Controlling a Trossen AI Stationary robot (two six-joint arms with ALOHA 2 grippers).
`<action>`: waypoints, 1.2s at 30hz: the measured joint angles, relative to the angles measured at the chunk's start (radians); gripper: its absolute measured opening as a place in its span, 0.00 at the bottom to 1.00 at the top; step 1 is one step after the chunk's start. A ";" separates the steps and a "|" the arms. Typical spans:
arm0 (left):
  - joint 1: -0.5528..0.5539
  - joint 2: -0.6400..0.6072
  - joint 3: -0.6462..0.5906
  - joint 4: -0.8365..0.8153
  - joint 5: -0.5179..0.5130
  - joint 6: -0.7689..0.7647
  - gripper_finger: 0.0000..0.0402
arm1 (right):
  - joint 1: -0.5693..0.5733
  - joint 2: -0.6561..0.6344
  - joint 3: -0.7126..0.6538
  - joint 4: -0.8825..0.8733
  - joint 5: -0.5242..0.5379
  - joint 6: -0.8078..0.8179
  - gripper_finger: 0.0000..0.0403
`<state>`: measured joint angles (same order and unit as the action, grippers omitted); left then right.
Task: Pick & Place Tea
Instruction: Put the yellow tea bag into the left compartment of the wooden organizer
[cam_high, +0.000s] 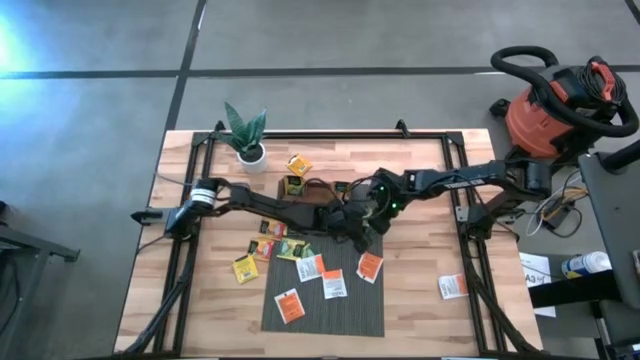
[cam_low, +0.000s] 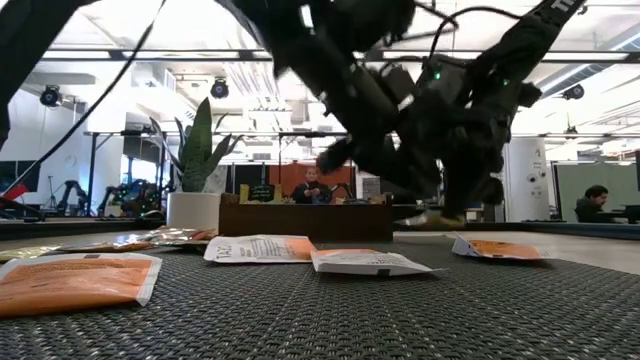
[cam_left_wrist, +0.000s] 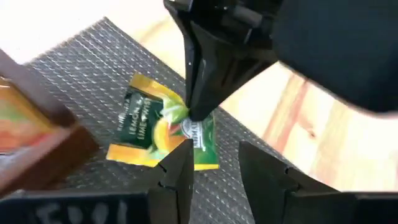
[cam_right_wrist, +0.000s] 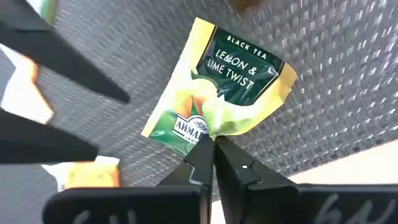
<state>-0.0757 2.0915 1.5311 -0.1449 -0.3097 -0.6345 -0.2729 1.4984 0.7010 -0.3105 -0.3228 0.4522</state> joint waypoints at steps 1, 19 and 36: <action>-0.006 -0.017 0.000 -0.029 -0.017 0.000 0.30 | 0.000 -0.020 0.000 0.000 0.000 0.000 0.02; -0.143 -0.510 -0.078 -0.624 -0.653 -0.347 0.30 | 0.035 -0.079 0.117 0.298 0.197 0.124 0.02; -0.293 -1.036 -0.676 -0.660 -0.710 -0.878 0.30 | 0.106 0.463 0.649 0.301 0.388 0.056 0.02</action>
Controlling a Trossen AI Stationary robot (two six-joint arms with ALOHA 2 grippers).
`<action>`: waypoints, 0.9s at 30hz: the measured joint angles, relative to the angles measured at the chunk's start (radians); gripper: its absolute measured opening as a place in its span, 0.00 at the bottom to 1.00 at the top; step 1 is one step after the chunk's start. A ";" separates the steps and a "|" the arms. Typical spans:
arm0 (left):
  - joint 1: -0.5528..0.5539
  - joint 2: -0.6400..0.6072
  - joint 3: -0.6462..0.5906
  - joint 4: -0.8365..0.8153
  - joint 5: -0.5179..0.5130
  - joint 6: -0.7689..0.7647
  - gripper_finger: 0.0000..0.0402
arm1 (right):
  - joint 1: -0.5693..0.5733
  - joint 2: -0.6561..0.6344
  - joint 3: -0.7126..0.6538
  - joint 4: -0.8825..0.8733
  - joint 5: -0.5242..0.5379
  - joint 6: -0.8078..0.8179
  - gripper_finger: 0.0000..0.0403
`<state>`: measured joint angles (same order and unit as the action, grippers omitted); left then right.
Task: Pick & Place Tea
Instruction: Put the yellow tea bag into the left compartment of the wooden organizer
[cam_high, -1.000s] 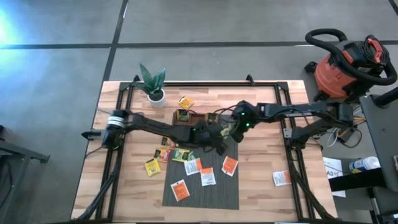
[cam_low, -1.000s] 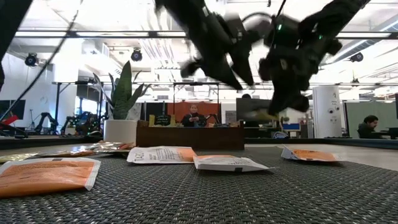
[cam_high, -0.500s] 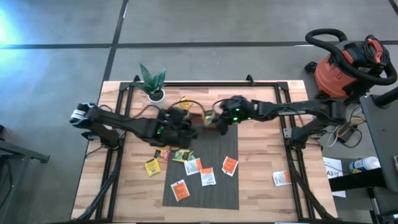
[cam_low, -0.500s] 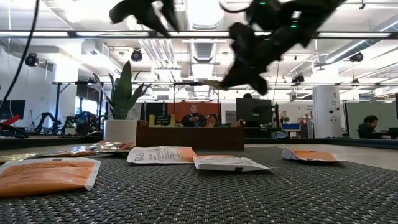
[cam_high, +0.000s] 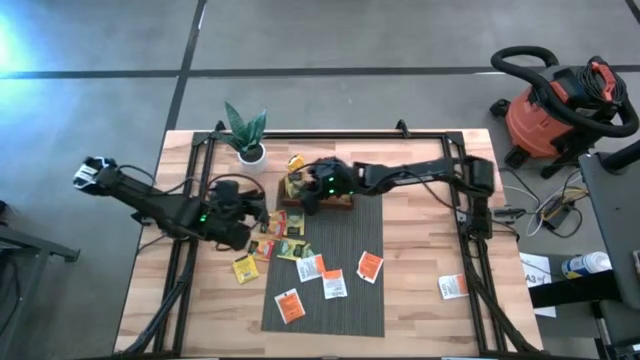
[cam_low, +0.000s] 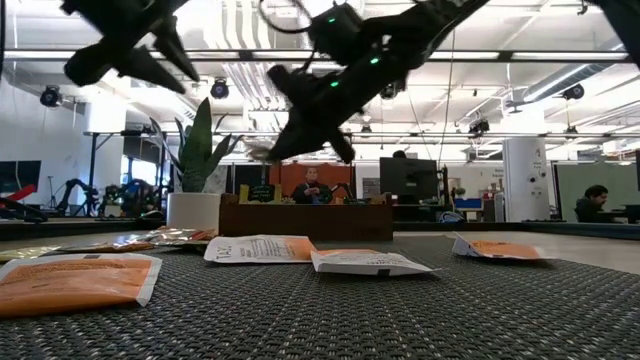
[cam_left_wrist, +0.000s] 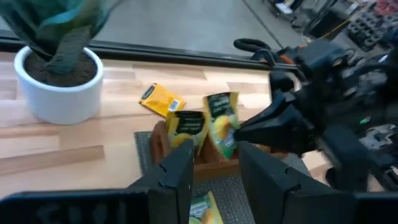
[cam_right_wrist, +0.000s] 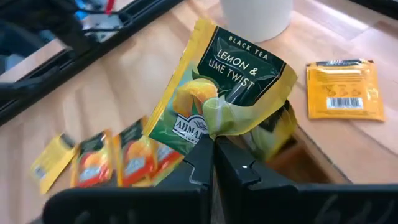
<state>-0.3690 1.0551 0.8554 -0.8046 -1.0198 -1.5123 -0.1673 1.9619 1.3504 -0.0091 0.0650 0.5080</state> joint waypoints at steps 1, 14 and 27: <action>-0.003 -0.022 -0.019 0.000 -0.006 0.001 0.30 | 0.005 0.023 0.021 0.001 0.025 0.004 0.02; -0.003 -0.249 -0.178 -0.021 -0.006 0.154 0.30 | 0.035 0.199 0.198 -0.084 0.289 0.073 0.02; -0.002 -0.362 -0.240 -0.027 -0.013 0.204 0.30 | 0.037 0.199 0.181 -0.124 0.270 0.179 0.02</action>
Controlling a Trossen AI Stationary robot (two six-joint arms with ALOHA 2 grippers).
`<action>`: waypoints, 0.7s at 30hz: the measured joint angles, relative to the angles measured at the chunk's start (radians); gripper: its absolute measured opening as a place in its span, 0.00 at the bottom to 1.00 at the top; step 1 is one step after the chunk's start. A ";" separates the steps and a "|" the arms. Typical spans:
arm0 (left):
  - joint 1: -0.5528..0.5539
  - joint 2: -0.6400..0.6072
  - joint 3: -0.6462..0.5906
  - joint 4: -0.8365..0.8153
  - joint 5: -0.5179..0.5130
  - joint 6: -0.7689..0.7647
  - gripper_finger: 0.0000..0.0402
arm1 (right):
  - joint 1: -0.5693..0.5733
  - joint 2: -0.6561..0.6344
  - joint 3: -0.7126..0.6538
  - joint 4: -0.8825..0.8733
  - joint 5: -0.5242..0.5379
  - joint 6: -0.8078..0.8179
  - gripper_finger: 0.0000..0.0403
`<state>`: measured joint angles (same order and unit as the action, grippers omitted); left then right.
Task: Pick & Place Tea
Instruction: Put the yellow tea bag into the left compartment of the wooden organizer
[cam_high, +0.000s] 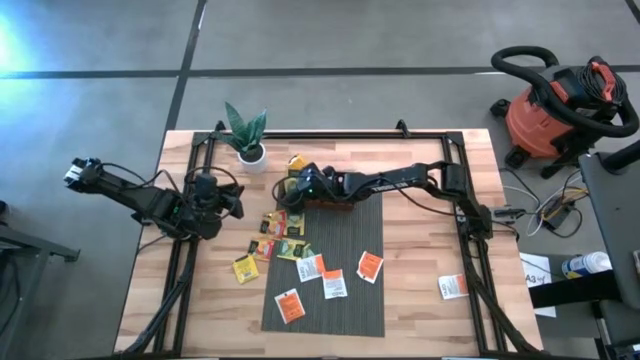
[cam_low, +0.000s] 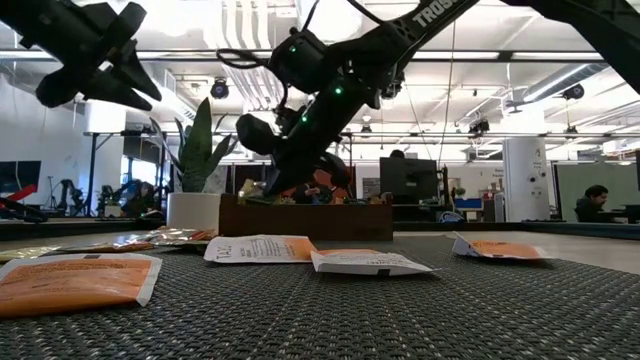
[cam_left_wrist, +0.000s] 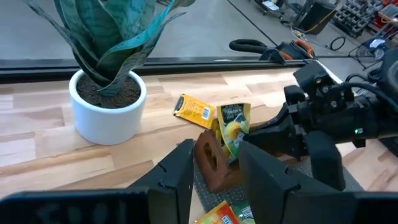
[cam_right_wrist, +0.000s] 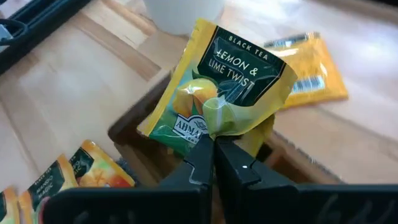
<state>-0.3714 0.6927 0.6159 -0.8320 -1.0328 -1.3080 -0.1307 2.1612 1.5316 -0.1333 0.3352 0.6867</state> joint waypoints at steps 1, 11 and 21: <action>0.000 0.000 0.000 0.000 -0.001 0.006 0.30 | 0.000 0.000 -0.001 0.001 -0.002 0.008 0.03; 0.000 0.000 0.000 0.001 -0.004 0.033 0.30 | -0.001 0.000 -0.003 0.043 -0.026 0.000 0.22; 0.000 0.000 0.000 0.001 -0.005 0.032 0.30 | -0.003 0.000 -0.003 0.011 -0.034 0.002 0.34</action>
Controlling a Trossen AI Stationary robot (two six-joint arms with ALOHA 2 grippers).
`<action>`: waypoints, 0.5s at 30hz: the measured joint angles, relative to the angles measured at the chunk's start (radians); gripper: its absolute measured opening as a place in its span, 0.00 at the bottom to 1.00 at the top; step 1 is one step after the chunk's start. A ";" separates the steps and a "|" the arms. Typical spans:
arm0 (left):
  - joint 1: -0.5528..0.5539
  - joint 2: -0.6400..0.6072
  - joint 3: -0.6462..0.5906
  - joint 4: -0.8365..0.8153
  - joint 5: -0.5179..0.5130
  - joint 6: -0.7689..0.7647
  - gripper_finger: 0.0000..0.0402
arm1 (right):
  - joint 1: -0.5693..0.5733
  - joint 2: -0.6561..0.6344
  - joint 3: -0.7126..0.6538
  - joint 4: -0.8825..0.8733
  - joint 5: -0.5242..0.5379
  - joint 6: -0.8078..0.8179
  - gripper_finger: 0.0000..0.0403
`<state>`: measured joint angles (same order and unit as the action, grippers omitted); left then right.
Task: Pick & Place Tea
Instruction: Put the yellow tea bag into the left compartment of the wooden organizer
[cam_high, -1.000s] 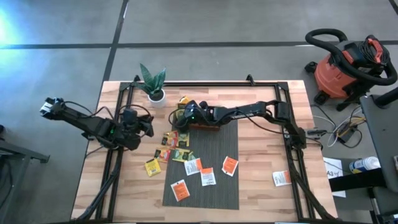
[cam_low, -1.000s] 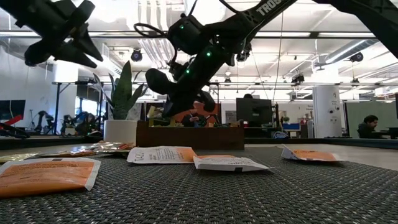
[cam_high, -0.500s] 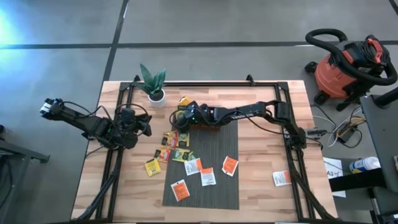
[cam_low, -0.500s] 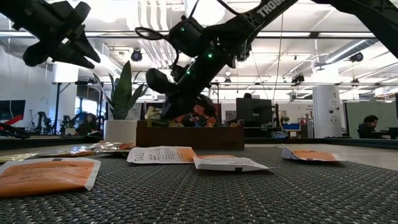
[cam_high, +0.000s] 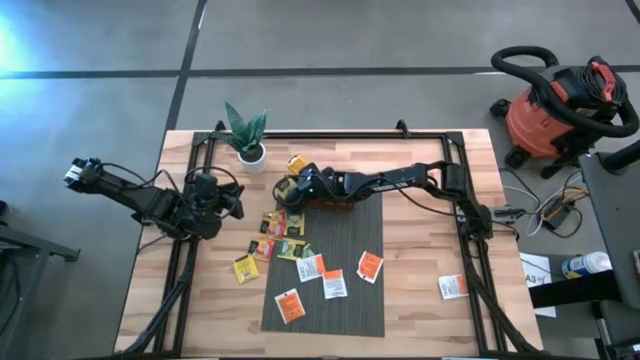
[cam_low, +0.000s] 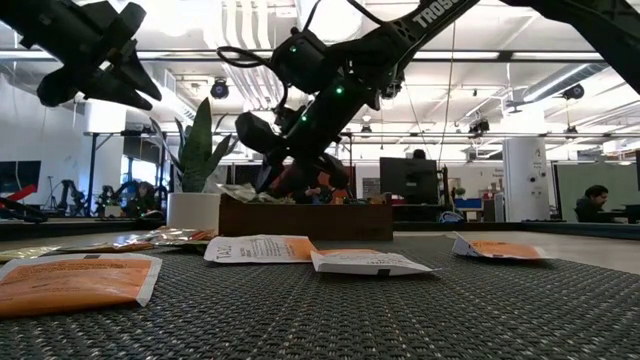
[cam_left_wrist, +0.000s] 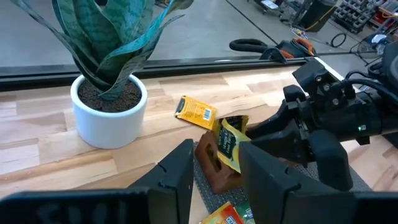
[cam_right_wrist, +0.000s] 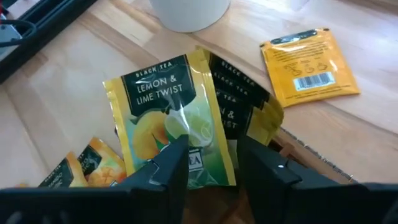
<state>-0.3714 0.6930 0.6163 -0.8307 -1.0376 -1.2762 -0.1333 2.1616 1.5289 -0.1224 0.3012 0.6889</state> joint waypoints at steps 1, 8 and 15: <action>0.000 0.000 0.000 0.000 0.000 0.000 0.30 | 0.000 0.000 0.000 -0.002 -0.014 0.000 0.34; 0.000 0.000 0.000 0.004 0.010 -0.002 0.30 | -0.002 -0.039 0.004 -0.030 -0.039 -0.043 0.32; 0.000 0.002 0.000 0.012 0.017 -0.007 0.30 | -0.024 -0.079 0.004 -0.082 -0.267 -0.229 0.29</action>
<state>-0.3710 0.6953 0.6163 -0.8191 -1.0202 -1.2831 -0.1575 2.0822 1.5333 -0.2045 0.0338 0.4600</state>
